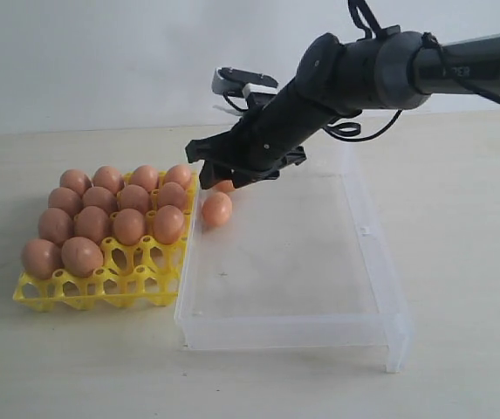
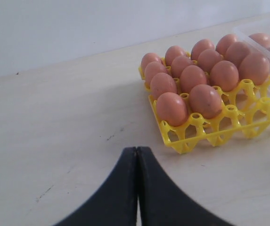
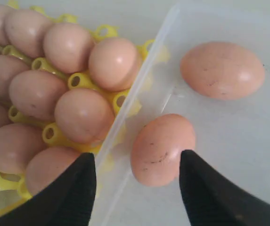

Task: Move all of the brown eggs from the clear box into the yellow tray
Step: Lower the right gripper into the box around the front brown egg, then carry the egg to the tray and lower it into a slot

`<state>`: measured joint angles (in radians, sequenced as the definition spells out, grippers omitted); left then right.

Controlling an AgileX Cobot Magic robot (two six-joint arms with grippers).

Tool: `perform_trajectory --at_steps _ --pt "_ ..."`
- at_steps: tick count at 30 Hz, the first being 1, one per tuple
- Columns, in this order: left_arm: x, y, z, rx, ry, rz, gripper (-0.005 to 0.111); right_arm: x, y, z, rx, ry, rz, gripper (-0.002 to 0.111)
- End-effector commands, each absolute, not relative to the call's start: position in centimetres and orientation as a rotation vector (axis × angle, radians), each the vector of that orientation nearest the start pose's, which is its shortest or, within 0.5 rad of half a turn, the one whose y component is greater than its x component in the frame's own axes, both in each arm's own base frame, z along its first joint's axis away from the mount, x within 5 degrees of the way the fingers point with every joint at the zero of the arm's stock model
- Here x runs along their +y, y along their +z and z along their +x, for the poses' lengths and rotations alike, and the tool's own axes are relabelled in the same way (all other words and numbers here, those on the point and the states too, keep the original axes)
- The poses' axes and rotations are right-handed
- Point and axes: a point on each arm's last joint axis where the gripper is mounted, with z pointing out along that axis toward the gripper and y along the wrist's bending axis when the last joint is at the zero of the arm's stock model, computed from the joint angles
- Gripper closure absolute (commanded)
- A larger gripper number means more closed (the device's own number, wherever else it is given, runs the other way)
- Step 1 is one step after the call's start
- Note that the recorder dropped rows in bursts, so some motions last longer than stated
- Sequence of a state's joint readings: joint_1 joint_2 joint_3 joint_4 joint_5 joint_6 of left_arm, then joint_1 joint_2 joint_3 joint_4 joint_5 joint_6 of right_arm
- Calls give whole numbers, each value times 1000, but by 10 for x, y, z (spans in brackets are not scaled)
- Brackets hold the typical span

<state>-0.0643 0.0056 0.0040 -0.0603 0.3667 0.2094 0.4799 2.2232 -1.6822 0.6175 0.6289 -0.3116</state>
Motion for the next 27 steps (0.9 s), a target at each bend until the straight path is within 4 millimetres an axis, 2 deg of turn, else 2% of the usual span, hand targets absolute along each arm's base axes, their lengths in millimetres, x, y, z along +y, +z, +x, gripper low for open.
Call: perform_trajectory --at_steps 1,13,20,27 --pt "-6 181 53 1831 38 217 107 249 153 425 2585 706 -408 55" --pt "-6 181 53 1831 38 217 107 247 125 434 2610 763 -259 55" --pt "-6 181 53 1831 38 217 107 253 115 441 2619 805 -232 53" --pt "-6 181 53 1831 38 217 107 254 100 439 2661 824 -209 49"
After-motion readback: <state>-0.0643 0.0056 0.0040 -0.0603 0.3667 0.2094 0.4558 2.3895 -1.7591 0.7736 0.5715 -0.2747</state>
